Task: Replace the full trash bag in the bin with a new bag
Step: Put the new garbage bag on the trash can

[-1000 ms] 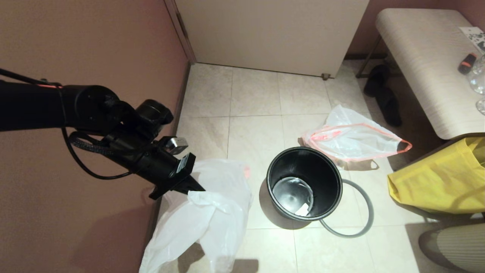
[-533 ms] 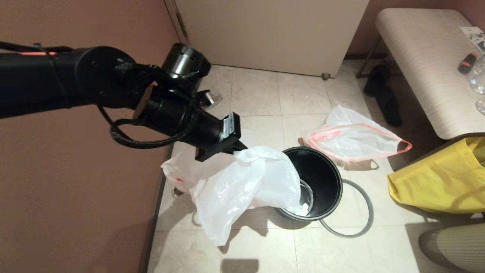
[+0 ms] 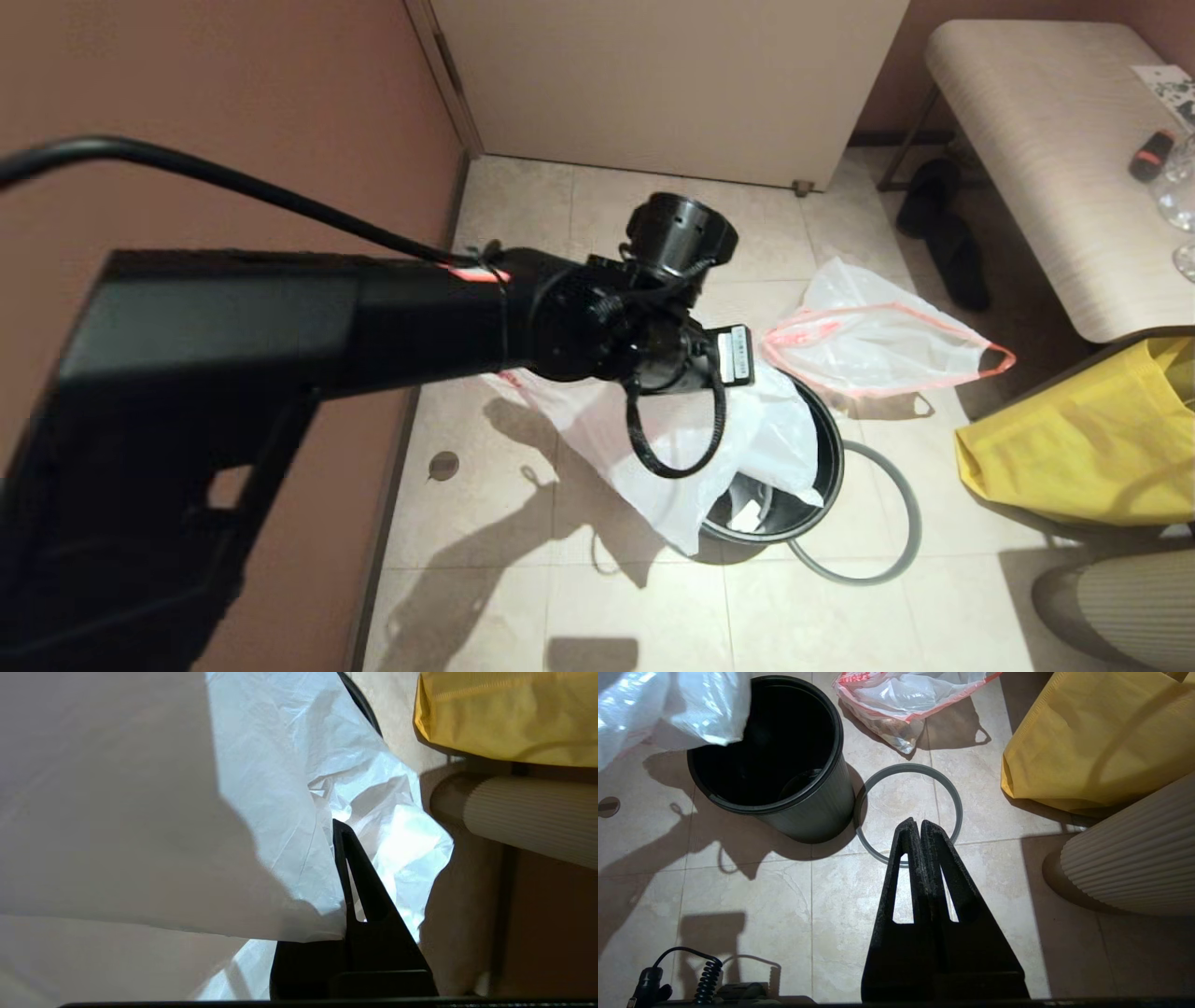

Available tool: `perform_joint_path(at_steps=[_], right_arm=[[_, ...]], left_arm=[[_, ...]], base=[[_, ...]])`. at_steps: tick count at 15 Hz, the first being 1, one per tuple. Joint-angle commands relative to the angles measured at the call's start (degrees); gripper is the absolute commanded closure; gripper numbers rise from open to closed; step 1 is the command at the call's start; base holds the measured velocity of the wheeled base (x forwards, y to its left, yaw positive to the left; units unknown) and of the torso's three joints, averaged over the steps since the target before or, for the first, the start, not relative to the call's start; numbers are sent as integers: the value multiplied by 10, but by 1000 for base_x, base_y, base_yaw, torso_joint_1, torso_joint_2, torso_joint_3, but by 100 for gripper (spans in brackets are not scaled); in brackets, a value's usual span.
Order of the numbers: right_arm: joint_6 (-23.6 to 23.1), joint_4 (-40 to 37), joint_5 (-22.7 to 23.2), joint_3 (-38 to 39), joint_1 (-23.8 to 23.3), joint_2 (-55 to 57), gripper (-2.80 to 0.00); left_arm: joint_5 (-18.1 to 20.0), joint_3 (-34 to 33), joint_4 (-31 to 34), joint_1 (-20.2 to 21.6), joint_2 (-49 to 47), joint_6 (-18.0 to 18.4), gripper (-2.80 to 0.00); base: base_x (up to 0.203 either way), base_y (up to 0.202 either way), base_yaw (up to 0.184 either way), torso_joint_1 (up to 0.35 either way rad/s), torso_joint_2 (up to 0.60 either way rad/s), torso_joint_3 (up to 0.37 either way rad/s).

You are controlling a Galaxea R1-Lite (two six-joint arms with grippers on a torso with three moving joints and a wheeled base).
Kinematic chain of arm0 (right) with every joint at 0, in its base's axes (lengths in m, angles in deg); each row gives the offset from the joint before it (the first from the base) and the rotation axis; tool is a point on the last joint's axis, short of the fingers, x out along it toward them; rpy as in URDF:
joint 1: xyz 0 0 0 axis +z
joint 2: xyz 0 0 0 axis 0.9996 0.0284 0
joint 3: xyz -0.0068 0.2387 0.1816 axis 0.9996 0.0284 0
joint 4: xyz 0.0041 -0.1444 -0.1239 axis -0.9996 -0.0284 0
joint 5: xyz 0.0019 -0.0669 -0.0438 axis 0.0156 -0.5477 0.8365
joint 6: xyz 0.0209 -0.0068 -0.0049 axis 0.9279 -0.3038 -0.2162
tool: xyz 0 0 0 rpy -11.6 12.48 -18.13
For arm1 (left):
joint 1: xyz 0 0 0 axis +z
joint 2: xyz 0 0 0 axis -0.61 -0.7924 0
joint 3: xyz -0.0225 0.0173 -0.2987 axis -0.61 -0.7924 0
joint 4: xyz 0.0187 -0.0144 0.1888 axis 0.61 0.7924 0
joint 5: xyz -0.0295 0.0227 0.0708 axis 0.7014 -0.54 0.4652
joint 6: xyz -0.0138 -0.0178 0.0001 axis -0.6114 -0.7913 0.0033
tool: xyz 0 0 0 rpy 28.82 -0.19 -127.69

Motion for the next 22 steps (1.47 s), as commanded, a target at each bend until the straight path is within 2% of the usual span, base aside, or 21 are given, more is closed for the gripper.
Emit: perform_joint_path(at_steps=[1, 4, 5, 7, 8, 9, 10, 13, 15, 17, 21, 22], right_arm=[[0, 0, 0, 0, 0, 0, 0], [0, 0, 0, 0, 0, 0, 0], [1, 0, 0, 0, 0, 0, 0], [0, 0, 0, 0, 0, 0, 0], [1, 0, 0, 0, 0, 0, 0], [0, 0, 0, 0, 0, 0, 0], [0, 0, 0, 0, 0, 0, 0], [0, 0, 0, 0, 0, 0, 0], [1, 0, 0, 0, 0, 0, 0], [0, 0, 0, 0, 0, 0, 0], [0, 0, 0, 0, 0, 0, 0], [1, 0, 0, 0, 0, 0, 0]], left_arm=[[-13, 1, -68, -19, -74, 17, 0], [-40, 2, -209, -33, -170, 107, 0], [-52, 4, -269, -30, -210, 154, 0], [-77, 7, -390, -17, -272, 286, 0], [-103, 8, -419, -10, -294, 333, 0], [-137, 9, -430, -6, -307, 355, 0], [-147, 10, -432, -2, -312, 374, 0], [-147, 10, -436, 8, -325, 422, 0], [-146, 13, -456, 10, -330, 440, 0], [-146, 13, -471, 11, -345, 478, 0], [-162, 12, -470, 22, -358, 486, 0], [-161, 12, -471, 24, -351, 486, -280]], base=[[0, 0, 0, 0, 0, 0], [0, 0, 0, 0, 0, 0], [0, 0, 0, 0, 0, 0], [0, 0, 0, 0, 0, 0], [0, 0, 0, 0, 0, 0], [0, 0, 0, 0, 0, 0], [0, 0, 0, 0, 0, 0], [0, 0, 0, 0, 0, 0], [0, 0, 0, 0, 0, 0], [0, 0, 0, 0, 0, 0], [0, 0, 0, 0, 0, 0], [0, 0, 0, 0, 0, 0]])
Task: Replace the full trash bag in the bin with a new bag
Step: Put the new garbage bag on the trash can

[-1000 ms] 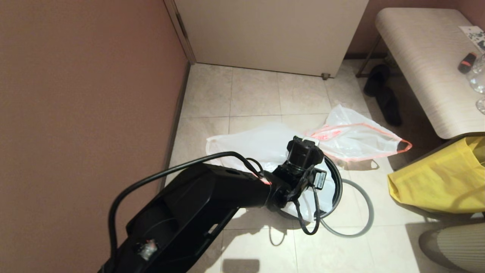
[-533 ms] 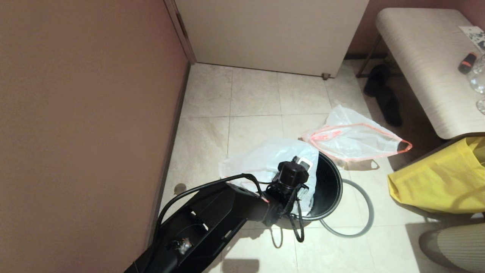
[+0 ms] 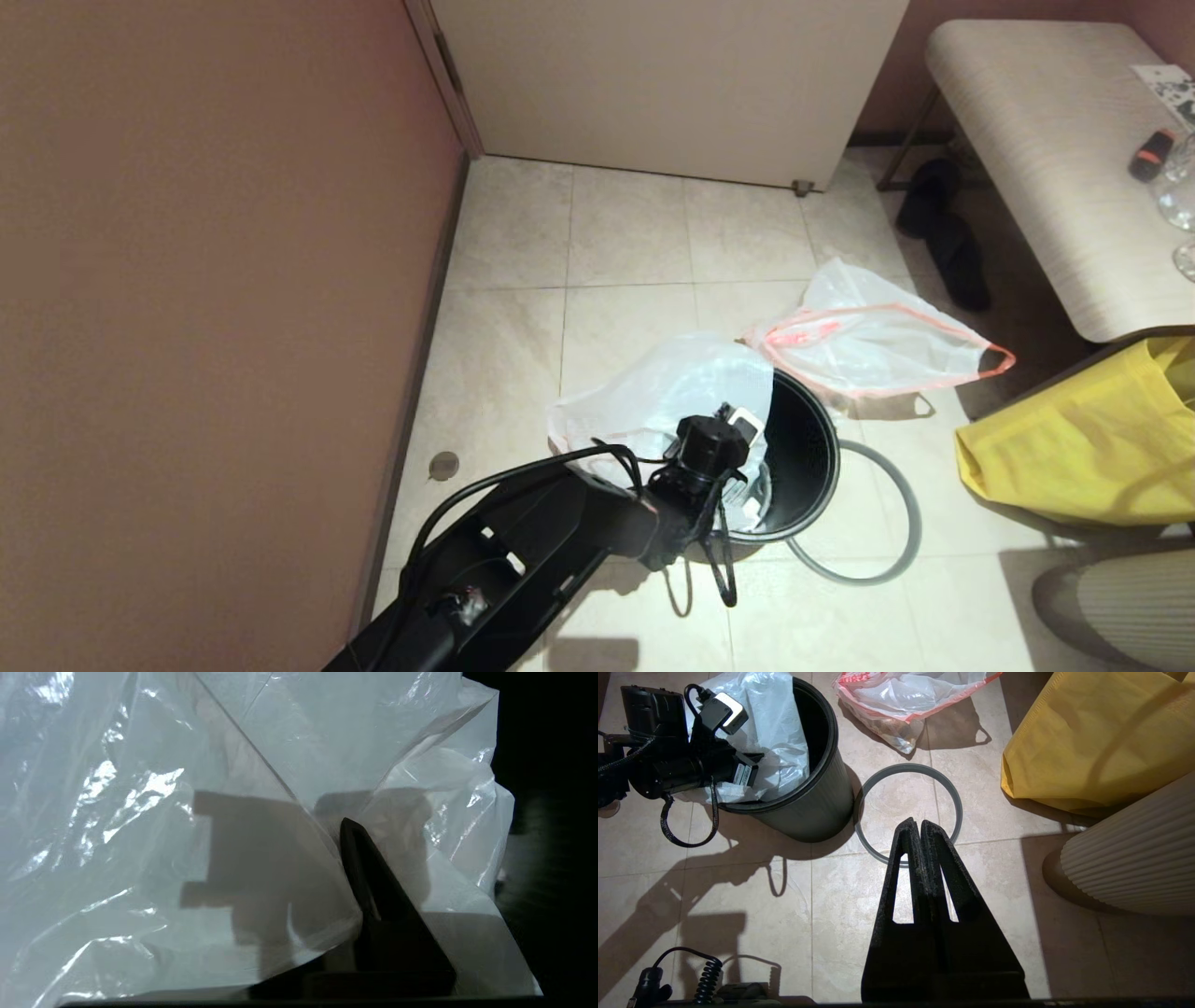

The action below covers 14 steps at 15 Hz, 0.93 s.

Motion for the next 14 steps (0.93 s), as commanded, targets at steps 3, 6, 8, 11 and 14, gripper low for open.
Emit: perform_joint_path(at_steps=[3, 6, 8, 11, 14], right_arm=[[0, 0, 0, 0, 0, 0, 0], [0, 0, 0, 0, 0, 0, 0], [0, 0, 0, 0, 0, 0, 0], [1, 0, 0, 0, 0, 0, 0], [0, 0, 0, 0, 0, 0, 0]], left_arm=[[-4, 0, -10, 1, 38, 1, -280], [-14, -1, -11, -2, 63, -1, -280], [-30, -2, -10, -14, 74, -15, -280], [-41, -6, 0, -35, 72, -36, -280], [-40, -6, 14, -48, 69, -53, -280]], base=[[0, 0, 0, 0, 0, 0], [0, 0, 0, 0, 0, 0], [0, 0, 0, 0, 0, 0], [0, 0, 0, 0, 0, 0], [0, 0, 0, 0, 0, 0]])
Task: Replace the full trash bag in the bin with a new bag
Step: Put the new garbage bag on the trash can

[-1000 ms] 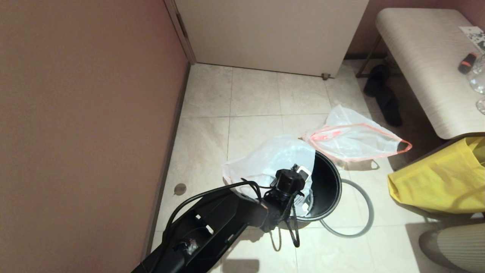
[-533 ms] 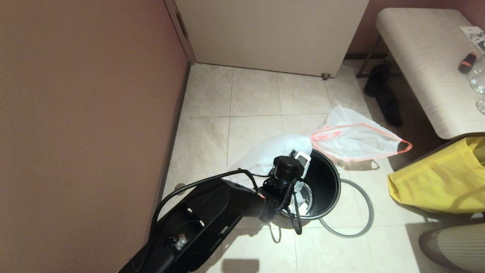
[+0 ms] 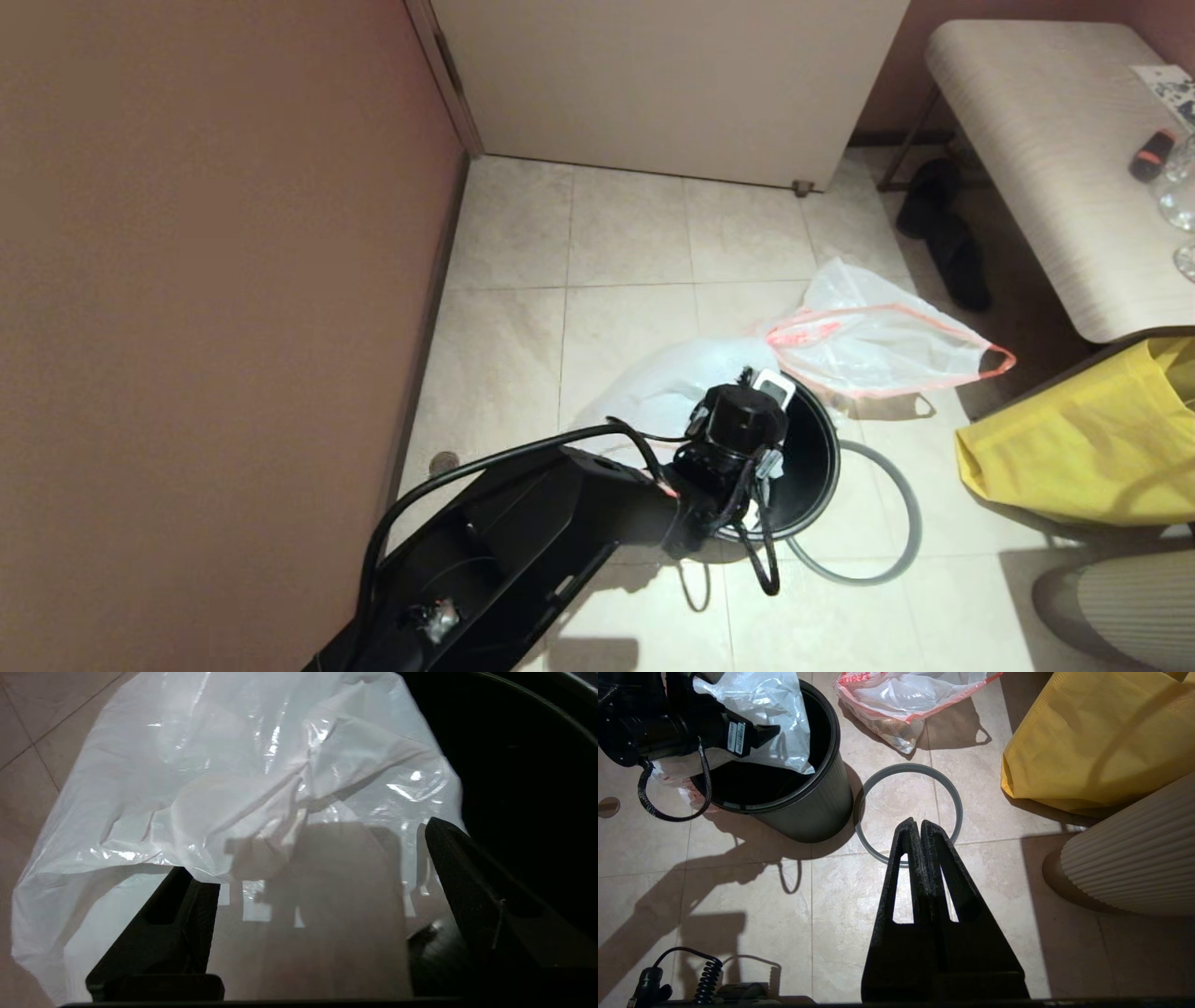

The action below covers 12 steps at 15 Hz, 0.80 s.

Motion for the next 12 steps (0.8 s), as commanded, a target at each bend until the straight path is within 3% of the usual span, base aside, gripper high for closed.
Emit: perform_joint_path(at_steps=[1, 8, 12], right_arm=[[0, 0, 0, 0, 0, 0, 0], [0, 0, 0, 0, 0, 0, 0], [1, 0, 0, 0, 0, 0, 0]], left_arm=[[0, 1, 3, -3, -3, 0, -280], [-1, 0, 2, 10, -20, -3, -280], [-1, 0, 17, -2, 54, -32, -280]], base=[[0, 0, 0, 0, 0, 0], [0, 0, 0, 0, 0, 0], [0, 0, 0, 0, 0, 0]])
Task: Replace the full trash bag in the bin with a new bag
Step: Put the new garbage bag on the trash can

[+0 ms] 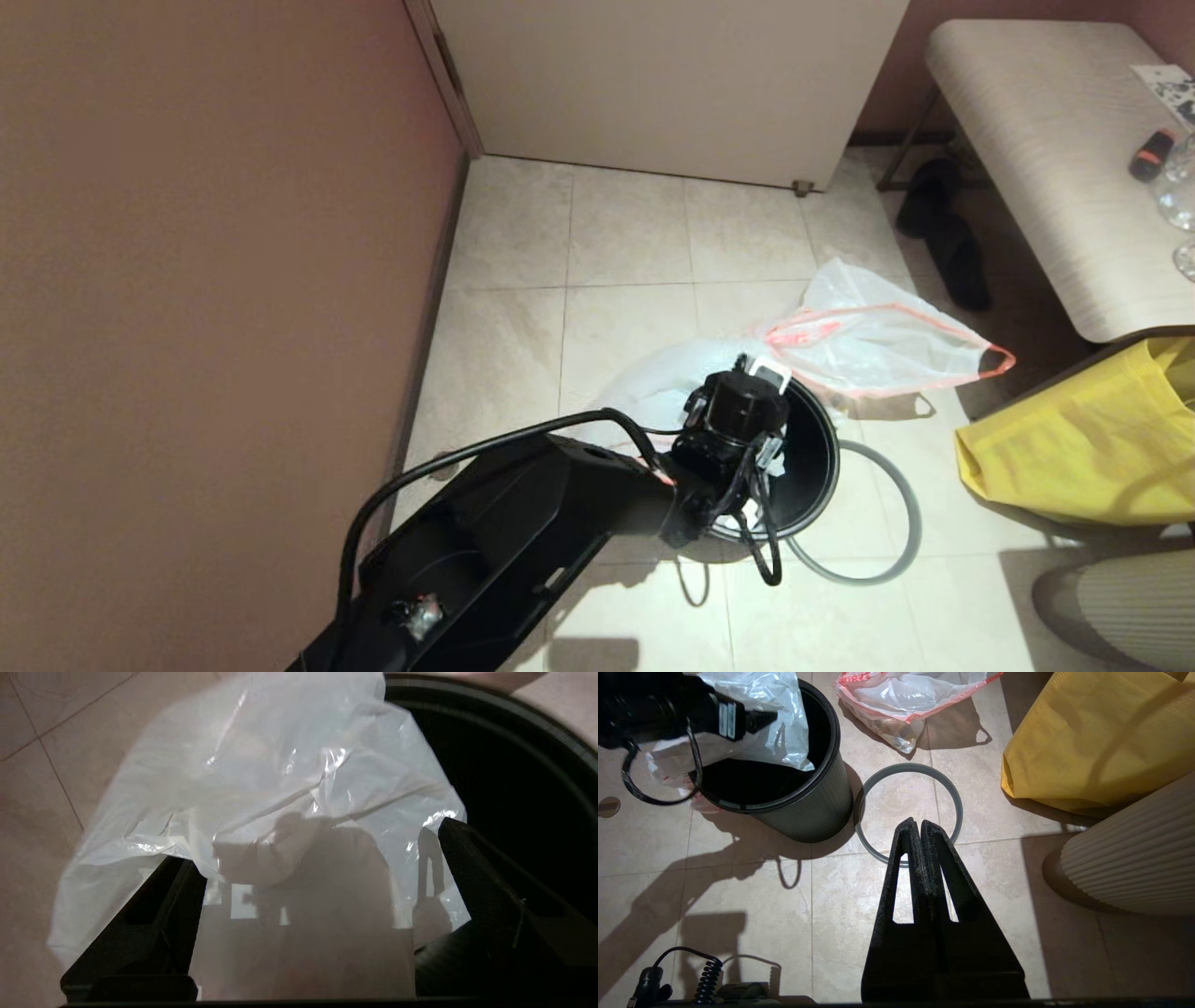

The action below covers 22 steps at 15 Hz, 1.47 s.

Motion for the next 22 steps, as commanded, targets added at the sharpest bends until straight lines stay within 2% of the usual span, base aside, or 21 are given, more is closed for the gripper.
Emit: perform_joint_path(at_steps=[1, 5, 8, 12, 15, 18, 21, 22], right_arm=[[1, 0, 0, 0, 0, 0, 0], [-5, -2, 0, 0, 0, 0, 0], [-11, 1, 2, 2, 0, 0, 0], [-56, 0, 6, -5, 0, 0, 0], [-54, -40, 4, -95, 0, 34, 0], [-33, -126, 9, -192, 1, 72, 0], [-25, -182, 13, -270, 3, 120, 0], [-7, -191, 17, -298, 4, 150, 0]], left_arm=[[-2, -3, 1, -8, 44, -6, -280], [-23, -22, 2, -11, 80, -40, -280], [-49, -28, 4, 28, 89, -67, -280], [-60, -49, 15, 86, 105, -139, -280], [-58, -111, 19, 94, 148, -186, -280], [-56, -138, 20, 67, 177, -229, -280], [-56, -158, 18, 65, 206, -232, -280], [-56, -170, 19, 66, 223, -235, -280]], base=[[0, 0, 0, 0, 0, 0], [0, 0, 0, 0, 0, 0], [0, 0, 0, 0, 0, 0], [0, 0, 0, 0, 0, 0], [0, 0, 0, 0, 0, 0], [0, 0, 0, 0, 0, 0], [0, 0, 0, 0, 0, 0], [0, 0, 0, 0, 0, 0]])
